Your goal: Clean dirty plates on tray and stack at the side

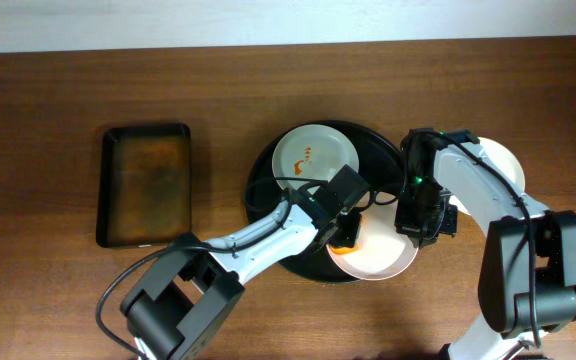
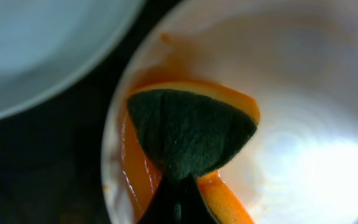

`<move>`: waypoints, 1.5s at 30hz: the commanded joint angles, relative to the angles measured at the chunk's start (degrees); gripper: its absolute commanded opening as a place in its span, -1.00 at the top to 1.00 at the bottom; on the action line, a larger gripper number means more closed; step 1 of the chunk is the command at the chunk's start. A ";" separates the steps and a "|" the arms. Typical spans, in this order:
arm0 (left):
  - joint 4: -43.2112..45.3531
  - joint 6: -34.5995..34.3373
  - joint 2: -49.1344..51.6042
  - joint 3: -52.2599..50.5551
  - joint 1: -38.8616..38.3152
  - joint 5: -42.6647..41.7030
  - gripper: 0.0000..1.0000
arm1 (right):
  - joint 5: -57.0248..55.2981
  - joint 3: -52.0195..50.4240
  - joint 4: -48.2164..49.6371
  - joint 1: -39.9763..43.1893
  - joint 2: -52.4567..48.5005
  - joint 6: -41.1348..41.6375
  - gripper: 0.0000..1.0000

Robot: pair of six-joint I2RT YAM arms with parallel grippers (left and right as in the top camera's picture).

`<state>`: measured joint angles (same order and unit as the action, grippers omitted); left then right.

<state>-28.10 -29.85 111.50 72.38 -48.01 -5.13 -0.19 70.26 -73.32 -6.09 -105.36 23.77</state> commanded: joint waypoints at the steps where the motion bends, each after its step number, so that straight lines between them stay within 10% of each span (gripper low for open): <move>1: -0.50 -0.07 2.05 -0.11 0.55 12.74 1.00 | -2.03 0.68 -0.26 -0.26 1.09 0.50 0.92; 23: -0.72 -0.07 -13.40 0.55 9.31 14.53 1.00 | -3.32 0.68 -0.42 -0.26 1.09 0.13 0.92; 39: 16.35 10.03 1.07 0.52 7.74 -28.02 0.99 | -3.32 0.68 -0.44 -0.26 1.09 0.11 0.92; 45: 19.30 12.44 3.04 0.52 6.10 -17.94 0.99 | -3.32 0.68 -0.44 -0.26 1.09 0.11 0.92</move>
<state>-9.39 -20.08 113.58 72.42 -40.93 -28.38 -1.54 70.32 -73.49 -6.09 -105.36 23.77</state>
